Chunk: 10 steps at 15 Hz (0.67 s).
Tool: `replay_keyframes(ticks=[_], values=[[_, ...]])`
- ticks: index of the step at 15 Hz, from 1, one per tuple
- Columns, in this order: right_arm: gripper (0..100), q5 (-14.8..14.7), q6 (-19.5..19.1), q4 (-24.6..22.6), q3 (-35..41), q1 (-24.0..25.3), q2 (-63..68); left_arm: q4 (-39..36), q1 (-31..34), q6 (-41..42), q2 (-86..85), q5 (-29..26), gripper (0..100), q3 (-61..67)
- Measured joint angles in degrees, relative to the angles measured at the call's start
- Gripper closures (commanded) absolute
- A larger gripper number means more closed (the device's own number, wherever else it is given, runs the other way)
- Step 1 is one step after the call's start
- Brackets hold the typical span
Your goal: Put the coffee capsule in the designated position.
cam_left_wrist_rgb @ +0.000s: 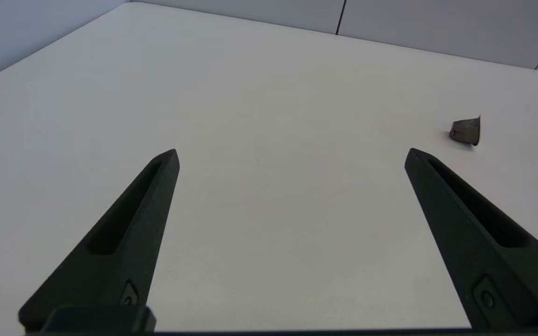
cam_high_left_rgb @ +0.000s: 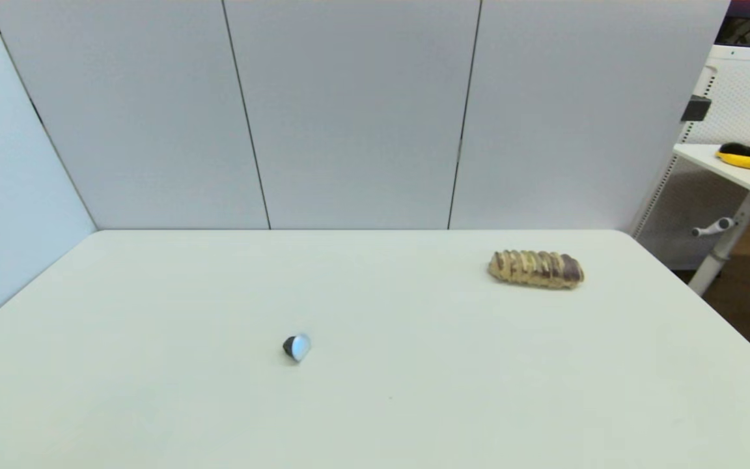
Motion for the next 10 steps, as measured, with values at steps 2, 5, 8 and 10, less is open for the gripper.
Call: replay_keyframes(ticks=[2, 5, 8, 10], values=[[0, 0.0, 0.0, 0.1, 0.0, 0.0, 0.0, 0.0, 0.0, 0.0, 0.0, 0.0, 0, 0.0], [0, 0.0, -0.2, 2.9, -0.7, 0.0, 0.5, 0.0, 0.0, 0.0, 0.0, 0.0, 0, 0.0], [0, 0.1, 0.0, 4.3, -6.9, 0.1, 4.4, 0.0, 0.0, 0.0, 0.0, 0.0, 0, 0.0], [0, 0.2, 0.0, 4.5, -13.9, 0.7, 8.6, 0.0, 0.0, 0.0, 0.0, 0.0, 0, 0.0]])
